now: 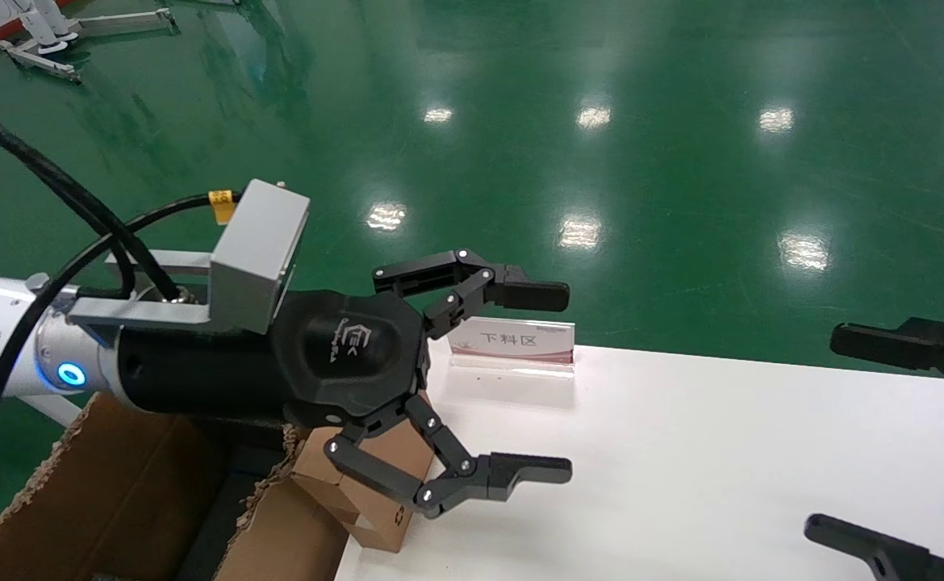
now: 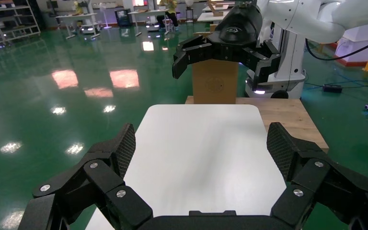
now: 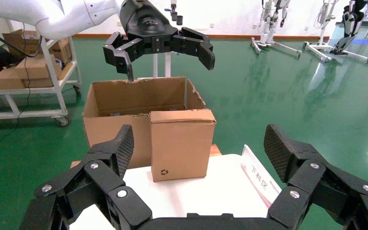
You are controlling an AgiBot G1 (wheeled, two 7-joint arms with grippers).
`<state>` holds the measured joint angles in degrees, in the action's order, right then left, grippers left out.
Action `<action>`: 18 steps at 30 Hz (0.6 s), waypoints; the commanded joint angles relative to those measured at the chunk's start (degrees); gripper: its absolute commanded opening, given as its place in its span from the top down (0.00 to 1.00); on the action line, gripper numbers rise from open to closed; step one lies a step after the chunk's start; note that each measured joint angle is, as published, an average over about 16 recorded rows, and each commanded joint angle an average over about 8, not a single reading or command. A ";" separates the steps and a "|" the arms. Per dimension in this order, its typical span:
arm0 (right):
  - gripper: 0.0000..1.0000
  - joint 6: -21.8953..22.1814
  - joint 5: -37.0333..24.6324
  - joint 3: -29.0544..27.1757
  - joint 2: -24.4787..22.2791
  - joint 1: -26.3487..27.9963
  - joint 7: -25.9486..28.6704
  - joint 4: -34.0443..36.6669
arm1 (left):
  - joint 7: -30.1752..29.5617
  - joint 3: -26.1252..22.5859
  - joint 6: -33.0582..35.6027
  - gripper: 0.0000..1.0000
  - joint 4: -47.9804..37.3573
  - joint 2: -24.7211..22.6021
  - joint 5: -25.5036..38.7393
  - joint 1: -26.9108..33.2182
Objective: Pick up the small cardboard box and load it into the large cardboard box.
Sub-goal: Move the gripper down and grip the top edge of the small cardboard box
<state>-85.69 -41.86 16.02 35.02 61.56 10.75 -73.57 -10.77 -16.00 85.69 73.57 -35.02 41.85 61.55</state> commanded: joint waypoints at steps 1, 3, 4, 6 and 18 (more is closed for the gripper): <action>0.00 0.00 0.00 0.00 0.00 0.00 0.00 0.00 | 0.00 0.00 0.00 0.00 0.00 0.00 0.00 0.00; 0.00 0.00 0.00 0.00 0.00 0.00 0.00 0.00 | 0.00 0.00 0.00 0.00 0.00 0.00 0.00 0.00; 0.00 0.00 0.00 0.00 0.00 0.00 0.00 0.00 | 0.00 0.00 0.00 0.00 0.00 0.00 0.00 0.00; 0.00 0.00 0.00 0.00 0.00 0.00 0.00 0.00 | 0.00 0.00 0.00 0.00 0.00 0.00 0.00 0.00; 0.00 0.00 0.00 0.00 0.00 0.00 0.00 0.00 | 0.01 -0.01 0.00 0.00 0.00 0.00 0.00 0.01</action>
<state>-85.69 -41.86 16.02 35.02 61.56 10.75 -73.58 -10.76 -16.01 85.69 73.58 -35.02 41.86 61.55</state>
